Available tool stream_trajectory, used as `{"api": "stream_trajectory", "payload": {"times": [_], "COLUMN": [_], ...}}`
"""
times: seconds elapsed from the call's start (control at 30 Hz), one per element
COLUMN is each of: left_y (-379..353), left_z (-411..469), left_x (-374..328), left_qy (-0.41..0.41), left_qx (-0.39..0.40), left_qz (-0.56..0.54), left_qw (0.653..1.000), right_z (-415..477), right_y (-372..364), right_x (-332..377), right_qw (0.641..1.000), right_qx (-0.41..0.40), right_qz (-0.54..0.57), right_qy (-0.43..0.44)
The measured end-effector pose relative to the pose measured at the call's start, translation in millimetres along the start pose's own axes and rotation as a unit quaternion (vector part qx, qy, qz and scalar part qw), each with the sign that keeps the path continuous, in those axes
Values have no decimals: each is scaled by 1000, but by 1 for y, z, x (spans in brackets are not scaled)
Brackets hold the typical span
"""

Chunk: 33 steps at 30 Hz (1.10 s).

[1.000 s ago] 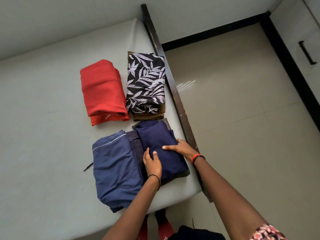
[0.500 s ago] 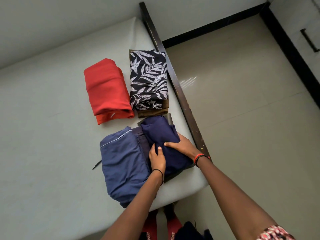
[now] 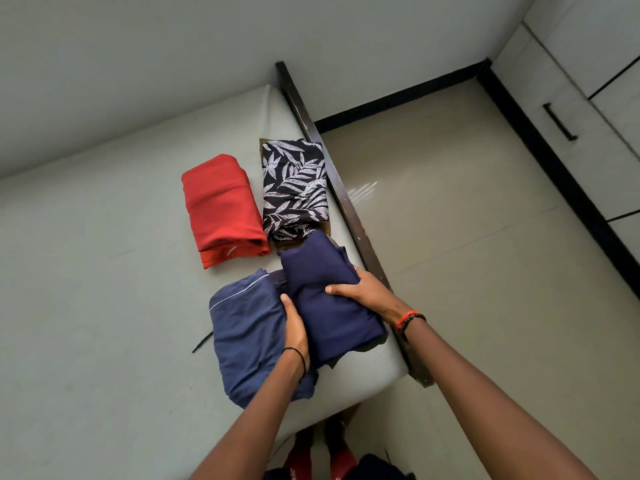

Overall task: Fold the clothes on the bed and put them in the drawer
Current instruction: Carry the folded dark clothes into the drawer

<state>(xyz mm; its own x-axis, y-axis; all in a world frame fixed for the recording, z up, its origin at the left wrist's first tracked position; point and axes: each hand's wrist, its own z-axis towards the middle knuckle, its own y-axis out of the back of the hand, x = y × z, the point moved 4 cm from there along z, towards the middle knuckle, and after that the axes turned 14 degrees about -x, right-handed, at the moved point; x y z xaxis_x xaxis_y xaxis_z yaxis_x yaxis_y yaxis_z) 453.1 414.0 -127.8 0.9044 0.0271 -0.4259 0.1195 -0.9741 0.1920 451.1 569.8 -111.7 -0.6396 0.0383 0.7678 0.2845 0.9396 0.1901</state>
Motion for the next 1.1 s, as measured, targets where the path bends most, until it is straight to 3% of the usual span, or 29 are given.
{"api": "stream_trajectory", "payload": {"times": [0.1,0.2,0.37,0.43,0.67,0.77,0.9,1.1], "left_y": [9,13,-1,-5,-14,-18,-16,-20], "left_z": [-19,-46,-104,-126,-195,-218,-245,-273], "left_x": [-5,-27,-68,-83,-130,-156,-178,-201], "left_qy": [75,50,67,44,-91,-143,-155,-180], "left_qx": [70,105,244,279,318,311,328,345], "left_qz": [-25,-10,-63,-29,169,192,222,248], "left_qw": [994,993,965,959,929,920,905,887], "right_z": [-25,-54,-99,-115,-170,-186,-210,-233], "right_y": [9,22,51,67,97,102,101,106], "right_x": [24,51,85,98,137,162,186,211], "right_qw": [999,997,992,989,980,970,950,934], "right_qx": [8,1,-35,-60,-84,-81,-62,-57], "right_qz": [46,80,122,137,180,228,304,351], "right_qy": [1,6,4,-2,11,4,-45,-24]}}
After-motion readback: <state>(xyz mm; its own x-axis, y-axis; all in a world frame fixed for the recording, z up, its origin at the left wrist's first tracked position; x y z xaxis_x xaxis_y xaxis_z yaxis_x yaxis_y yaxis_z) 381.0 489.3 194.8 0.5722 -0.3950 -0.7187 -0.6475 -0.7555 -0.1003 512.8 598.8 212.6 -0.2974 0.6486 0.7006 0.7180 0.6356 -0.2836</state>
